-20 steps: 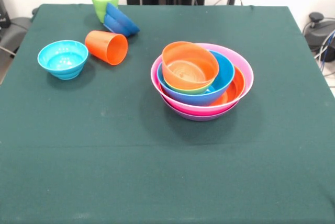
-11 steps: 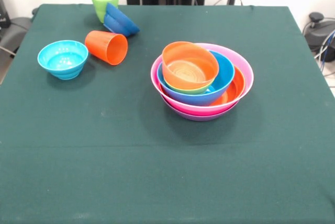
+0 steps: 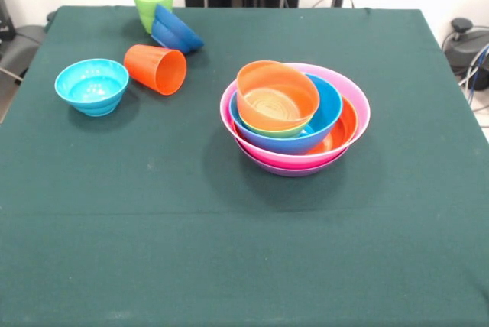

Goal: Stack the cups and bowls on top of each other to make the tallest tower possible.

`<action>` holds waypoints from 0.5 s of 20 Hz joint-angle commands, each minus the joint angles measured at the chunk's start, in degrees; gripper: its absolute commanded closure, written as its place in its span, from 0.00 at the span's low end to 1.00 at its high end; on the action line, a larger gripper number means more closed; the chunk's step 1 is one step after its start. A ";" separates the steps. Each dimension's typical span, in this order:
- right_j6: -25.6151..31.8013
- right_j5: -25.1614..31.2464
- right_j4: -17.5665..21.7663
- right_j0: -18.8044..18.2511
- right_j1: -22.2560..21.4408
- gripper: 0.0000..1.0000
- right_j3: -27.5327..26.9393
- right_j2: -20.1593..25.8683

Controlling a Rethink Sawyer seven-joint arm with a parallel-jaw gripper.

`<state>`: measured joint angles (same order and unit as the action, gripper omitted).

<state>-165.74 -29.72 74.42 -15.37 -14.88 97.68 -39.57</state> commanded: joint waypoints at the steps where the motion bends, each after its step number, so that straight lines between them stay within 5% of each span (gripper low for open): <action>1: 23.50 -6.38 -8.52 -1.05 3.42 0.00 -0.15 10.89; 10: 30.48 -10.65 -12.47 -1.76 6.51 0.00 -1.52 9.05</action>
<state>-153.50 -36.56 66.15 -17.46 -11.95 97.68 -38.64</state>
